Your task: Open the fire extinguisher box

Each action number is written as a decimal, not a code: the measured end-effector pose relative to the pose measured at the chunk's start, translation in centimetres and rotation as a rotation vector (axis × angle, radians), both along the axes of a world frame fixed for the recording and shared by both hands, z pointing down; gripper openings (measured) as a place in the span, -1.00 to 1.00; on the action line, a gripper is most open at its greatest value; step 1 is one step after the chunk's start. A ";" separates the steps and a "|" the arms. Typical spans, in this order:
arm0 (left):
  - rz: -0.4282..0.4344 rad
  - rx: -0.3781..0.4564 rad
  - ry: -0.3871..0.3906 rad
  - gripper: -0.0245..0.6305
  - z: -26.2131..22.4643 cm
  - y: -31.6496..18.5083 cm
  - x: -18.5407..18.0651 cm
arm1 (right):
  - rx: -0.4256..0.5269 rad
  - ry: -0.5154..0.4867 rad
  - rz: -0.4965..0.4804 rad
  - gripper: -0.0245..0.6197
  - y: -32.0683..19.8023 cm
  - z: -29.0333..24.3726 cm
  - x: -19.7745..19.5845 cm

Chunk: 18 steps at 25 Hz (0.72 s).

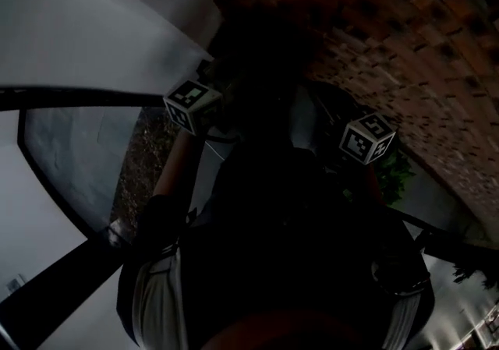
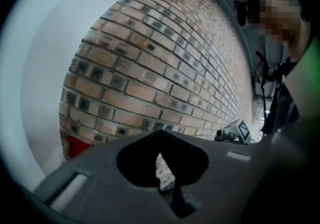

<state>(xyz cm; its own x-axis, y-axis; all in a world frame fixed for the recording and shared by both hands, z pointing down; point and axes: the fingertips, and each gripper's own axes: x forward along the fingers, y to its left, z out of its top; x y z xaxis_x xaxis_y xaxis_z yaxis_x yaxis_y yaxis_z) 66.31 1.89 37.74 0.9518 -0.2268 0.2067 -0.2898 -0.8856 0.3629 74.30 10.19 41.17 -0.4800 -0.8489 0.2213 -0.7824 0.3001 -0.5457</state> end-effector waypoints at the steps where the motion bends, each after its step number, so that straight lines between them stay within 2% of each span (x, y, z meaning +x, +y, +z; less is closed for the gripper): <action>1: -0.016 0.017 -0.006 -0.92 -0.3 0.7 -0.3 | 0.010 -0.005 -0.021 -0.92 0.2 0.0 -0.2; 2: -0.039 0.013 0.006 -0.92 -0.5 1.5 -0.7 | 0.025 -0.003 -0.048 -0.92 0.4 -0.1 -0.5; 5: -0.130 -0.090 0.095 -0.92 -0.7 3.8 -2.6 | 0.126 0.048 -0.152 -0.92 1.2 -1.3 -2.4; 6: -0.165 -0.111 0.097 -0.92 -0.4 4.4 -3.4 | 0.164 0.051 -0.203 -0.92 1.5 -2.0 -3.4; 8: -0.230 -0.104 0.043 -0.92 0.2 5.4 -5.1 | 0.216 0.008 -0.301 -0.92 1.7 -3.2 -5.4; 11: -0.285 -0.058 -0.045 -0.92 0.4 6.5 -6.8 | 0.246 -0.064 -0.410 -0.92 1.5 -3.7 -7.5; 14: -0.339 -0.027 -0.090 -0.92 0.1 7.3 -8.6 | 0.248 -0.105 -0.507 -0.92 1.4 -3.8 -9.7; 18: -0.466 0.010 -0.139 -0.92 0.1 7.2 -12.1 | 0.247 -0.181 -0.607 -0.92 0.2 -4.0 -12.8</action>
<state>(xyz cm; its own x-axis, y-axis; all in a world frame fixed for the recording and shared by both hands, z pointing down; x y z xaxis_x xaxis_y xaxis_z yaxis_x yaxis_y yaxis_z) 54.18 9.06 37.82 0.7118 -0.6251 0.3203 -0.7017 -0.6533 0.2844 61.46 10.41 37.20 -0.8987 -0.4323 -0.0736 -0.3382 0.7901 -0.5111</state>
